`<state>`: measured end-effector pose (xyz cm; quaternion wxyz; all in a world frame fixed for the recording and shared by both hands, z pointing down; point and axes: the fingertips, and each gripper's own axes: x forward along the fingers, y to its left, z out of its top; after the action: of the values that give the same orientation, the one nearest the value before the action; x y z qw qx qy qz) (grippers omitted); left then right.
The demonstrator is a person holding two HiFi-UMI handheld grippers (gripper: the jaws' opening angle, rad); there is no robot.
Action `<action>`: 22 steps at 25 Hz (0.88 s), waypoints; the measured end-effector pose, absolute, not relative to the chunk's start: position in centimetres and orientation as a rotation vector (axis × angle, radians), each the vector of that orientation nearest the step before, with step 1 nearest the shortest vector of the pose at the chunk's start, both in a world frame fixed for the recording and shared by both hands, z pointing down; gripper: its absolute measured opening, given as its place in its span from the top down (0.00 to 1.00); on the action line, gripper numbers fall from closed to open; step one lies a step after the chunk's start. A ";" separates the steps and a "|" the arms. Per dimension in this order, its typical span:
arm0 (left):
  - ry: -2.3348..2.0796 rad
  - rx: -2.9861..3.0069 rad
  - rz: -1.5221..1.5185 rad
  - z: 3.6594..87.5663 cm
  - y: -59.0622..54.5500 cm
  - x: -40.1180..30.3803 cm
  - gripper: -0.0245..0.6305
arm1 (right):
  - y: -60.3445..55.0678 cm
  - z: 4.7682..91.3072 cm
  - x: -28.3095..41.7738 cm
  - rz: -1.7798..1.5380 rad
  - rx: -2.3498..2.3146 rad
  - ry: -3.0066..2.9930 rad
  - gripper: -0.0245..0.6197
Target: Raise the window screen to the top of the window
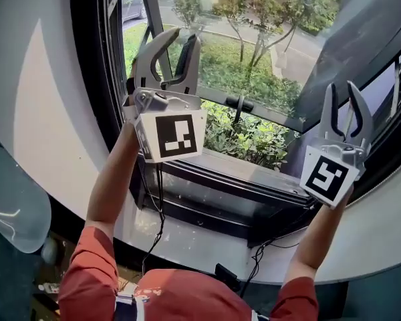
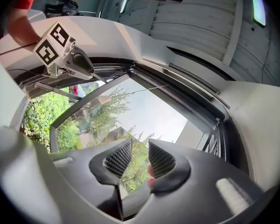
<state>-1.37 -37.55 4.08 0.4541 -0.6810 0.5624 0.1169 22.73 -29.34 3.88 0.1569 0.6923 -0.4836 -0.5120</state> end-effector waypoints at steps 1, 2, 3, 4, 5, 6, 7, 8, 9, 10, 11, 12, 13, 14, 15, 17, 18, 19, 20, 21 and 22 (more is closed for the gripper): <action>1.387 -1.693 0.299 4.8 -37.2 -1.6 0.80 | -29.4 4.8 22.7 -1.445 1.982 -1.406 0.78; 1.387 -1.709 0.309 5.5 -36.9 -1.9 0.80 | -29.4 5.8 22.7 -1.420 1.981 -1.434 0.78; 1.388 -1.730 0.315 6.4 -36.7 -2.1 0.80 | -29.5 6.8 22.7 -1.395 1.980 -1.468 0.78; 1.392 -1.751 0.315 7.4 -36.7 -2.3 0.80 | -29.6 7.7 22.7 -1.371 1.976 -1.502 0.78; 1.397 -1.772 0.311 8.3 -36.7 -2.4 0.80 | -29.7 8.6 22.6 -1.352 1.971 -1.531 0.78; 1.401 -1.792 0.306 9.3 -36.8 -2.5 0.80 | -29.7 9.5 22.5 -1.335 1.965 -1.552 0.78; 1.405 -1.810 0.300 10.3 -36.8 -2.5 0.80 | -29.7 10.4 22.5 -1.319 1.962 -1.567 0.78; 1.408 -1.828 0.290 11.3 -36.8 -2.5 0.80 | -29.6 11.4 22.5 -1.302 1.963 -1.580 0.78; 1.412 -1.846 0.277 12.4 -36.8 -2.5 0.80 | -29.5 12.3 22.5 -1.283 1.969 -1.598 0.78; 1.416 -1.863 0.261 13.4 -36.9 -2.5 0.80 | -29.4 13.1 22.5 -1.265 1.976 -1.622 0.78; 1.421 -1.883 0.247 14.5 -37.0 -2.4 0.80 | -29.2 13.9 22.5 -1.248 1.983 -1.647 0.78; 1.428 -1.908 0.237 15.5 -37.2 -2.4 0.80 | -29.1 14.6 22.5 -1.233 1.988 -1.669 0.78; 1.436 -1.939 0.233 16.6 -37.3 -2.4 0.80 | -28.9 15.4 22.4 -1.218 1.992 -1.690 0.78; 1.446 -1.973 0.230 17.7 -37.5 -2.5 0.80 | -28.8 16.2 22.3 -1.200 1.997 -1.713 0.78; 1.457 -2.007 0.226 18.9 -37.6 -2.5 0.80 | -28.6 17.1 22.3 -1.177 2.002 -1.738 0.78; 1.480 -2.063 0.210 21.2 -37.7 -2.5 0.80 | -28.4 19.1 22.4 -1.120 2.007 -1.782 0.78; 1.488 -2.083 0.195 22.4 -37.7 -2.5 0.80 | -28.4 20.2 22.4 -1.090 2.010 -1.799 0.78; 1.493 -2.099 0.177 23.5 -37.6 -2.4 0.80 | -28.3 21.2 22.5 -1.065 2.014 -1.813 0.78; 1.495 -2.114 0.158 24.6 -37.5 -2.3 0.80 | -28.2 22.2 22.6 -1.042 2.018 -1.821 0.78; 1.495 -2.128 0.139 25.6 -37.4 -2.2 0.80 | -28.1 23.1 22.7 -1.018 2.028 -1.826 0.78; 1.495 -2.144 0.119 26.5 -37.2 -2.0 0.80 | -28.0 24.1 22.8 -0.993 2.044 -1.834 0.78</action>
<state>-2.03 -37.20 26.54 0.2594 -0.7913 0.5519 0.0439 22.80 -27.98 24.08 0.1105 0.6956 -0.6243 -0.3379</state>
